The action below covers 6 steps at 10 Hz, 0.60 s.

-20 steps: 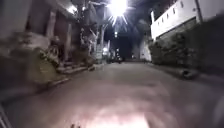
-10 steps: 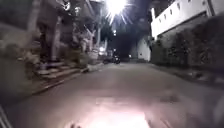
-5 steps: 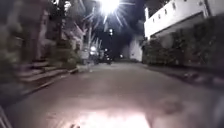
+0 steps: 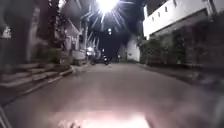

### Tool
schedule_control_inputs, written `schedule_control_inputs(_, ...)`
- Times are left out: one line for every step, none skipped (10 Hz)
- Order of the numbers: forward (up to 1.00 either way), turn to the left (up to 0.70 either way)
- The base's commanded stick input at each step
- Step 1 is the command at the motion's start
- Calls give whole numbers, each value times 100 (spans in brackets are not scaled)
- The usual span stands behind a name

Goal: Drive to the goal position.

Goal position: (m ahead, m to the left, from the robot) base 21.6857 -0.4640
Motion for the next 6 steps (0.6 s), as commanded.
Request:
schedule_control_inputs(100,0)
schedule_control_inputs(100,0)
schedule_control_inputs(100,0)
schedule_control_inputs(100,0)
schedule_control_inputs(100,0)
schedule_control_inputs(100,0)
